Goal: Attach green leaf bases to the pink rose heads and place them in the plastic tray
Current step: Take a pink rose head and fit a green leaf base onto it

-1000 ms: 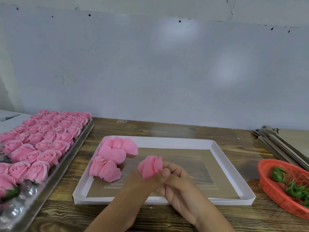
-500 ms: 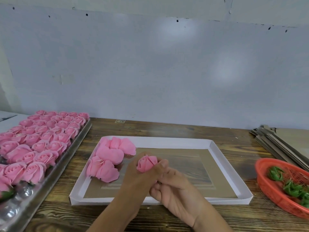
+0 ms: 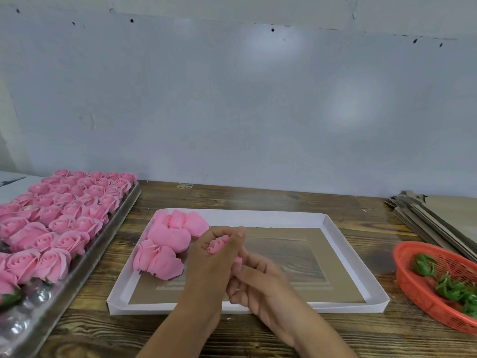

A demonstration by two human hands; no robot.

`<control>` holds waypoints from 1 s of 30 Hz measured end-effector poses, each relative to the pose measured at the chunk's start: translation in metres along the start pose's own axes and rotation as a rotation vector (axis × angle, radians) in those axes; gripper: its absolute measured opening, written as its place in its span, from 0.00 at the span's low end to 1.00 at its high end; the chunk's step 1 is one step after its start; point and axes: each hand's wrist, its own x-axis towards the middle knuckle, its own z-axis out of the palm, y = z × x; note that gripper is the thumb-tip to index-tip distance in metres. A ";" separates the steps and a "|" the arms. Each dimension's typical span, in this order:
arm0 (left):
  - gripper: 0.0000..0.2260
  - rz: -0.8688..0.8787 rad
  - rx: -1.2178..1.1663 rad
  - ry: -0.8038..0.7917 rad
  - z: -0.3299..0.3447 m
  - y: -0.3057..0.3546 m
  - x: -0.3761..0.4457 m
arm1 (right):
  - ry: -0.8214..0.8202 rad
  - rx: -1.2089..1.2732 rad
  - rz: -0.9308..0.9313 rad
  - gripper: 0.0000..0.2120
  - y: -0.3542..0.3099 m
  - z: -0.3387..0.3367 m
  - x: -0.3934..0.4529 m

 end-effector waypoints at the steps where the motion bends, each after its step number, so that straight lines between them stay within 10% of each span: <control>1: 0.08 -0.011 -0.019 -0.008 0.000 0.000 -0.001 | 0.005 -0.020 -0.014 0.16 0.001 0.000 0.000; 15: 0.14 -0.022 -0.105 -0.068 -0.005 0.001 0.000 | 0.012 0.021 0.041 0.24 -0.001 0.003 -0.001; 30: 0.18 0.245 0.462 -0.398 -0.053 0.011 0.006 | 0.055 -0.045 0.006 0.27 -0.003 -0.003 -0.002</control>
